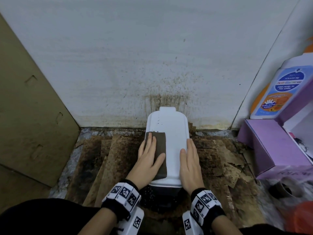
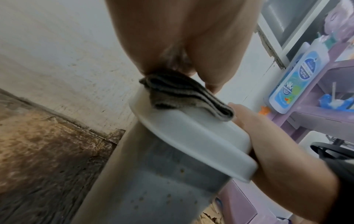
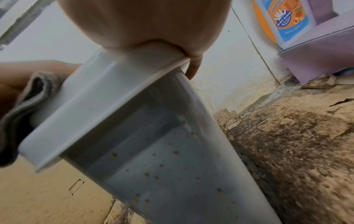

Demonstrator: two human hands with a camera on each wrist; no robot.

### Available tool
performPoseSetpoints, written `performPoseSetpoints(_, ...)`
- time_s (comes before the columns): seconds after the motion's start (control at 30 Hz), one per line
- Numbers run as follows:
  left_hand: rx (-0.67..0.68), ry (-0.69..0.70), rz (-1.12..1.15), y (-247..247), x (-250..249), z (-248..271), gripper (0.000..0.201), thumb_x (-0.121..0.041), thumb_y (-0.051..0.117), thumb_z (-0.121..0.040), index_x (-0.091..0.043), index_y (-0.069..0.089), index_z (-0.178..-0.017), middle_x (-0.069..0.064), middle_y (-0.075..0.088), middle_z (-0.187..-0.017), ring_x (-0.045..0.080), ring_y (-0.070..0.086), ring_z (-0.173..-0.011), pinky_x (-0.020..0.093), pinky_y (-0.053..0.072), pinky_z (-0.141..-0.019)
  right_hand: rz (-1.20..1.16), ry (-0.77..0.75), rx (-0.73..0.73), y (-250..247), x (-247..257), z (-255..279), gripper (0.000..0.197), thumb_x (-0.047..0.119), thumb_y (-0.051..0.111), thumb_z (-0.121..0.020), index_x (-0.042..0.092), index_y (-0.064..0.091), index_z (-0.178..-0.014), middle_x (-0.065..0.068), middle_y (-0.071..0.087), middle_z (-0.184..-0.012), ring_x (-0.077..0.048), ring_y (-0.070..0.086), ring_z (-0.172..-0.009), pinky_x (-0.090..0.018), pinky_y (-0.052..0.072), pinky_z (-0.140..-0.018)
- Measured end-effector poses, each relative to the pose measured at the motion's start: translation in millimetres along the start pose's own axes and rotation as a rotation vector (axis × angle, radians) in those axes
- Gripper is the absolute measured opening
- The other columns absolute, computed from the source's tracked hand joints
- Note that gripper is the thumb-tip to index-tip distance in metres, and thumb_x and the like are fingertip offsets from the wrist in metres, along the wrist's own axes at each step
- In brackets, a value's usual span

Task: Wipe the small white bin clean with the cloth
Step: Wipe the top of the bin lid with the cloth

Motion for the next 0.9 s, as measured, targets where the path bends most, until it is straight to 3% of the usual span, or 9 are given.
performPoseSetpoints(0.17, 0.065, -0.004, -0.018, -14.1, 5.7, -40.2, 0.066, -0.037, 0.030, -0.108, -0.019, -0.006, -0.159, -0.009, -0.022, -0.164, 0.013, -0.017, -0.151, 0.031, -0.004, -0.121, 0.009, -0.002, -0.012, 1.0, 0.5, -2.0, 0.061, 0.050, 0.023, -0.104, 0.029, 0.010, -0.159, 0.021, 0.006, -0.164, 0.013, 0.002, -0.143, 0.004, -0.003, -0.103)
performPoseSetpoints(0.5, 0.116, 0.015, -0.078, -38.8, 4.1, -110.4, 0.064, -0.033, 0.027, -0.109, -0.013, -0.007, -0.159, 0.001, -0.020, -0.165, 0.025, -0.013, -0.154, 0.036, -0.003, -0.124, 0.003, -0.009, 0.003, 0.3, 3.2, -3.2, 0.059, 0.045, 0.025, -0.105, 0.028, 0.008, -0.159, 0.019, 0.004, -0.165, 0.010, 0.003, -0.144, 0.008, -0.004, -0.100)
performPoseSetpoints(0.77, 0.068, 0.030, -0.066, -29.8, 6.1, -86.2, 0.066, -0.034, 0.031, -0.109, -0.015, -0.006, -0.159, -0.003, -0.019, -0.166, 0.020, -0.009, -0.154, 0.037, 0.004, -0.125, 0.015, -0.016, -0.002, -4.9, 0.7, 2.3, 0.062, 0.049, 0.025, -0.103, 0.028, 0.010, -0.159, 0.019, 0.005, -0.165, 0.007, 0.005, -0.146, 0.009, -0.003, -0.099)
performPoseSetpoints(0.9, 0.024, 0.045, -0.053, -18.5, 3.9, -49.9, 0.065, -0.033, 0.031, -0.108, -0.017, -0.006, -0.159, -0.007, -0.020, -0.164, 0.013, -0.014, -0.153, 0.028, -0.002, -0.123, 0.024, -0.024, -0.001, -4.4, 1.4, 3.3, 0.061, 0.049, 0.025, -0.103, 0.030, 0.009, -0.159, 0.021, 0.004, -0.164, 0.011, 0.004, -0.144, 0.007, -0.003, -0.101)
Point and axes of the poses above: each hand's wrist, its own z-axis away from the middle knuckle, its own y-axis out of the palm, x = y × z, the point moved 8 cm from there along -z, towards the middle knuckle
